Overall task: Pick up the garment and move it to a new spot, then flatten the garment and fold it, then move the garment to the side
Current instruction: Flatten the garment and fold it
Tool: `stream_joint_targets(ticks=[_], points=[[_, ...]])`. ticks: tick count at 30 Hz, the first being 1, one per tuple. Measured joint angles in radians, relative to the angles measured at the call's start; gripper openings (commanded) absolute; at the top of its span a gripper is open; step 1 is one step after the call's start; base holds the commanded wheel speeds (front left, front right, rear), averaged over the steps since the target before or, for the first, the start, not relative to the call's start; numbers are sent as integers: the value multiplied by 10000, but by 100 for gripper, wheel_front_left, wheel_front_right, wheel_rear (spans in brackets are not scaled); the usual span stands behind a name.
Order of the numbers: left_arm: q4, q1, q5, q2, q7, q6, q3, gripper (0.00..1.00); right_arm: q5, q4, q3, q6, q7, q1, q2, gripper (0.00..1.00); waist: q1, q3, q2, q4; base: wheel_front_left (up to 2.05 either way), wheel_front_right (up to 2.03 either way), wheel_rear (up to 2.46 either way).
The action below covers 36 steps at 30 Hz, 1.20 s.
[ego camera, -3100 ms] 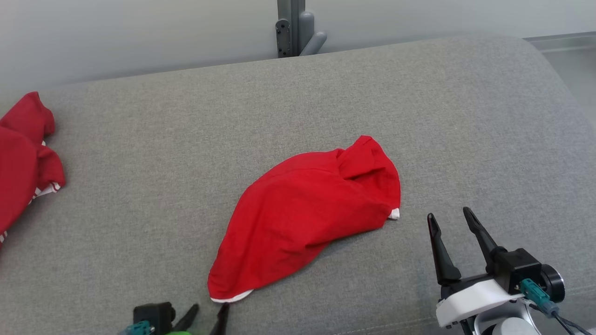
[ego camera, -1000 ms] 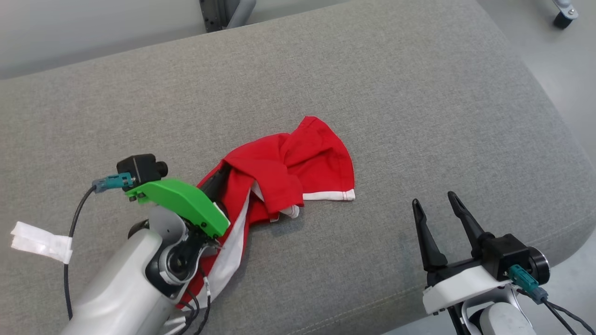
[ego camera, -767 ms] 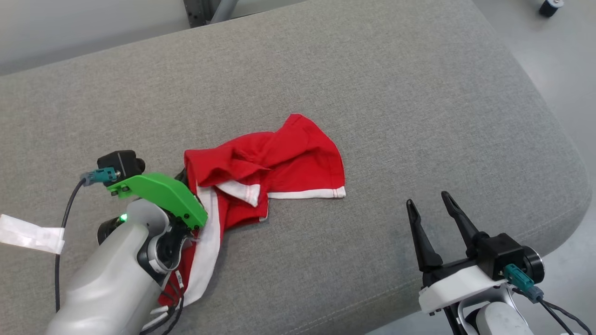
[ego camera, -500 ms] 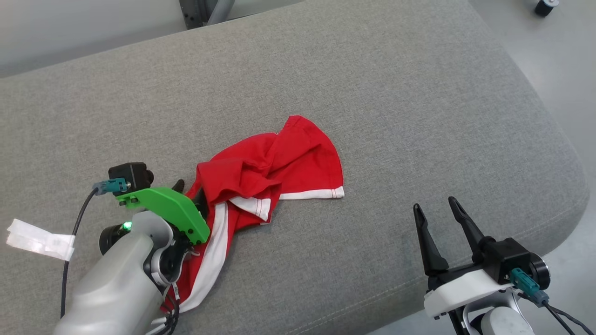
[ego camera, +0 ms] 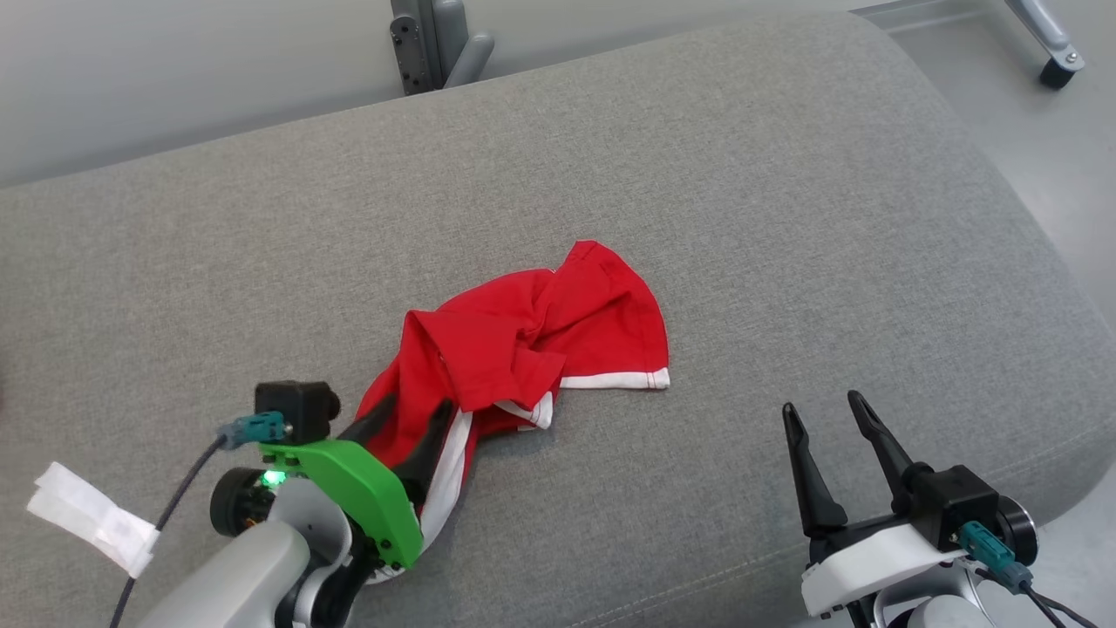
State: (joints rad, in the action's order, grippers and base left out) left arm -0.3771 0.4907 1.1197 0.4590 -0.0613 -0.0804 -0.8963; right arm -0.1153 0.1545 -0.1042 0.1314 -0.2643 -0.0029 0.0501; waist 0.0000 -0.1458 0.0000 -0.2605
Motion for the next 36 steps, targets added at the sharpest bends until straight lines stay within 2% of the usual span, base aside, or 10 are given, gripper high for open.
stream_joint_targets(ticks=[7,12,24,25,26,31,36], points=[[2617,-475,-690,420,648,-1030,-769,100,0,-25,-100,0,0,5,-2,100,0,31,0,61,0,0,0],[3187,-534,-1028,541,924,-1511,-1022,100,-19,-31,-169,0,0,-21,0,100,0,-96,0,-76,0,0,0],[3384,-183,-1181,316,1233,-1762,-1112,100,-249,-75,-196,0,0,-94,0,100,0,-449,0,-457,0,0,0],[3342,-151,-1183,295,1248,-1760,-1129,25,-278,-81,-203,0,0,-107,2,100,0,-479,0,-484,0,0,0],[3310,-114,-1183,263,1258,-1758,-1129,0,-320,-86,-201,0,0,-121,2,100,0,-511,0,-505,0,0,0],[3452,244,-1198,52,1137,-1559,-1032,0,-405,-94,-182,0,0,-196,0,100,0,-613,0,-613,0,0,0],[4234,388,-940,-17,1223,-1419,-826,0,-466,-88,-176,0,0,-206,2,100,0,-572,0,-677,0,0,0]])
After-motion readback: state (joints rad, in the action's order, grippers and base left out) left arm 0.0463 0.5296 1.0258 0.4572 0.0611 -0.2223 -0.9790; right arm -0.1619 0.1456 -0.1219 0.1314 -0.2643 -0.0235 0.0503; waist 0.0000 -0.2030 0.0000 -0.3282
